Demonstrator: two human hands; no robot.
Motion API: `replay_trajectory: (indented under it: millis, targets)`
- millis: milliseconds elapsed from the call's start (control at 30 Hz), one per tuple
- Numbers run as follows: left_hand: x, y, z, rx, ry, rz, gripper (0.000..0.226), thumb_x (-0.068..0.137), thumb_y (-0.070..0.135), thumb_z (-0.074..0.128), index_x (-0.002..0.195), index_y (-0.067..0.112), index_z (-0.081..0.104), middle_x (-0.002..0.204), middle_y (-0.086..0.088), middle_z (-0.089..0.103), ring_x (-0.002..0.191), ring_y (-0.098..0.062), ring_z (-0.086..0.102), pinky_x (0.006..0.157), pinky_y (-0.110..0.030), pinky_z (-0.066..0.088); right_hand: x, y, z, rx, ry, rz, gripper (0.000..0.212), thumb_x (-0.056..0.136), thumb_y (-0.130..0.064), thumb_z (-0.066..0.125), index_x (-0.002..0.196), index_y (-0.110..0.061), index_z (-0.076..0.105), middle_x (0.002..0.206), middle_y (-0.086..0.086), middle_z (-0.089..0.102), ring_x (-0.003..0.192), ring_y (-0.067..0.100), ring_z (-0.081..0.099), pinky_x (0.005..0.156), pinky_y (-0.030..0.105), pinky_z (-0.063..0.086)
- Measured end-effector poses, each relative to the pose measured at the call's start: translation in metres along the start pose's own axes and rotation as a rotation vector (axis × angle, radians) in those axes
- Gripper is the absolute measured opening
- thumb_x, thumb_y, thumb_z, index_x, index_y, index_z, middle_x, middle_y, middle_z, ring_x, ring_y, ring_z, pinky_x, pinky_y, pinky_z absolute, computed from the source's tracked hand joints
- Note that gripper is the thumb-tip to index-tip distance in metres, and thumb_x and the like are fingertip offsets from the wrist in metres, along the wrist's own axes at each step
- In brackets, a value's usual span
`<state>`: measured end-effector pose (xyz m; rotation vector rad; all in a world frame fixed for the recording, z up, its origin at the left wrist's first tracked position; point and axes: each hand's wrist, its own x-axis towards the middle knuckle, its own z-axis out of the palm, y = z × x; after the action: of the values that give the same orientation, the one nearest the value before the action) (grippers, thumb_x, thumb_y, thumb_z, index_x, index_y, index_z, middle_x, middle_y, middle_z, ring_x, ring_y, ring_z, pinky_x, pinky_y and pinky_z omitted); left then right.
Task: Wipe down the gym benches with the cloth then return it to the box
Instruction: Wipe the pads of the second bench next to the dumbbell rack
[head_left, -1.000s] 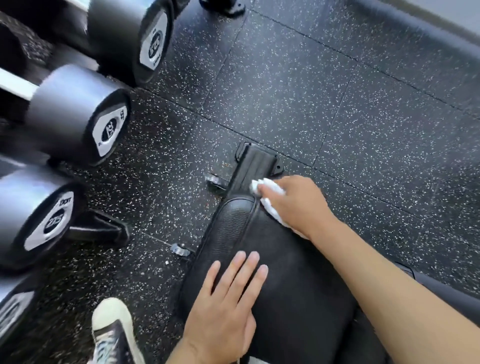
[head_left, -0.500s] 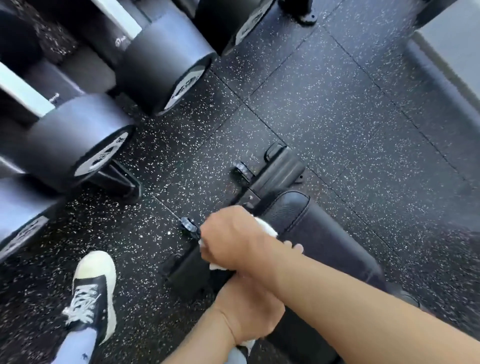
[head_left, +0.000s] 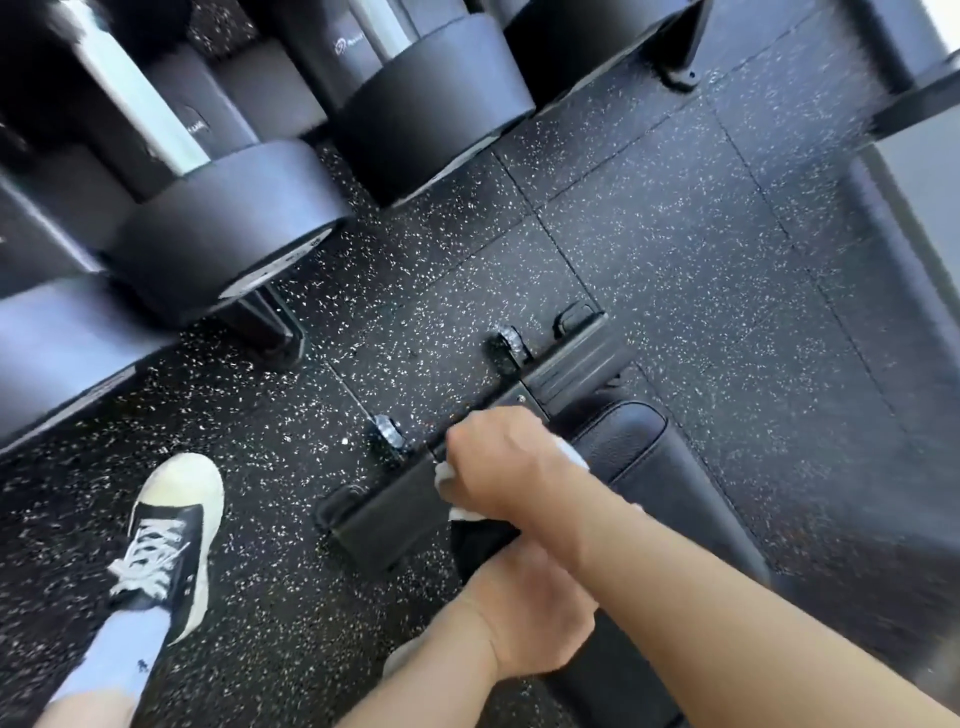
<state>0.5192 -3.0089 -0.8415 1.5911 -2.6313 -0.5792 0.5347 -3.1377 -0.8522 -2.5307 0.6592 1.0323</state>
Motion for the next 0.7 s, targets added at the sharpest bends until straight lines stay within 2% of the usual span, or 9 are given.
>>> replay_trajectory:
  millis: [67,100,200,233,300,400,567,633,700]
  targets:
    - [0.001,-0.001,0.0,0.047,-0.002,-0.005,0.072,0.104,0.039,0.041,0.166,0.014,0.015,0.175,-0.008,0.017,0.161,-0.027,0.017,0.126,-0.054,0.009,-0.001,-0.025,0.004,0.021,-0.025,-0.098,0.054,0.089,-0.049,0.068,0.06,-0.017,0.036,0.062,0.0,0.052,0.052,0.021,0.045,0.048,0.026,0.022]
    - [0.001,-0.001,0.0,0.031,-0.026,0.011,0.071,0.104,0.035,0.038,0.167,0.014,0.011,0.175,-0.01,0.016,0.162,-0.029,0.015,0.127,-0.054,0.008,-0.002,-0.023,0.003,0.04,0.0,-0.096,0.052,0.09,-0.049,0.065,0.059,-0.017,0.038,0.057,-0.002,0.043,0.053,0.023,0.044,0.047,0.026,0.021]
    - [0.003,-0.001,-0.002,-0.033,-0.098,0.016,0.067,0.093,0.034,0.047,0.158,0.018,0.042,0.162,-0.004,0.047,0.15,-0.029,0.038,0.122,-0.05,0.026,-0.009,0.024,-0.005,0.081,0.144,0.065,0.049,0.092,-0.048,0.054,0.059,-0.015,0.039,0.056,-0.004,0.037,0.06,0.027,0.046,0.054,0.026,0.032]
    - [0.004,-0.001,-0.003,-0.011,-0.099,0.003,0.07,0.089,0.038,0.05,0.156,0.019,0.045,0.161,-0.002,0.048,0.15,-0.027,0.04,0.122,-0.05,0.027,-0.014,0.047,-0.008,0.104,0.196,0.129,0.048,0.091,-0.05,0.053,0.06,-0.014,0.041,0.056,-0.003,0.038,0.061,0.028,0.049,0.057,0.028,0.036]
    - [0.0,-0.002,-0.001,0.006,-0.094,-0.01,0.078,0.088,0.038,0.05,0.162,0.017,0.036,0.171,-0.006,0.03,0.159,-0.027,0.027,0.127,-0.052,0.021,-0.019,0.082,-0.014,0.153,0.295,0.237,0.049,0.087,-0.053,0.055,0.062,-0.012,0.046,0.056,-0.002,0.043,0.063,0.03,0.056,0.059,0.03,0.039]
    - [0.0,0.002,-0.002,0.01,-0.028,0.001,0.08,0.088,0.034,0.052,0.164,0.016,0.033,0.175,-0.008,0.019,0.161,-0.026,0.019,0.128,-0.052,0.019,-0.036,0.11,-0.005,0.35,0.515,0.421,0.05,0.085,-0.056,0.062,0.065,-0.011,0.054,0.061,0.001,0.051,0.066,0.029,0.058,0.056,0.031,0.036]
    - [0.013,-0.004,-0.022,-0.021,-0.045,0.053,0.07,0.085,0.034,0.057,0.153,0.018,0.05,0.164,-0.006,0.043,0.148,-0.027,0.043,0.121,-0.047,0.033,-0.096,0.11,0.048,0.574,0.939,0.588,0.043,0.097,-0.054,0.058,0.078,-0.017,0.068,0.075,-0.002,0.047,0.065,0.021,0.051,0.057,0.038,0.042]
    - [0.028,-0.014,-0.033,0.002,-0.027,0.093,0.062,0.083,0.031,0.057,0.144,0.019,0.057,0.154,-0.005,0.051,0.138,-0.028,0.049,0.118,-0.046,0.035,-0.129,0.111,0.077,0.647,1.011,0.687,0.04,0.097,-0.05,0.057,0.076,-0.017,0.065,0.074,-0.003,0.042,0.062,0.022,0.049,0.056,0.037,0.042]
    - [0.049,-0.025,-0.042,0.034,-0.01,0.082,0.059,0.083,0.028,0.056,0.142,0.018,0.058,0.154,-0.007,0.051,0.14,-0.031,0.049,0.12,-0.052,0.035,-0.161,0.111,0.105,0.674,1.001,0.768,0.039,0.097,-0.046,0.058,0.068,-0.02,0.052,0.071,-0.002,0.039,0.059,0.023,0.047,0.054,0.037,0.041]
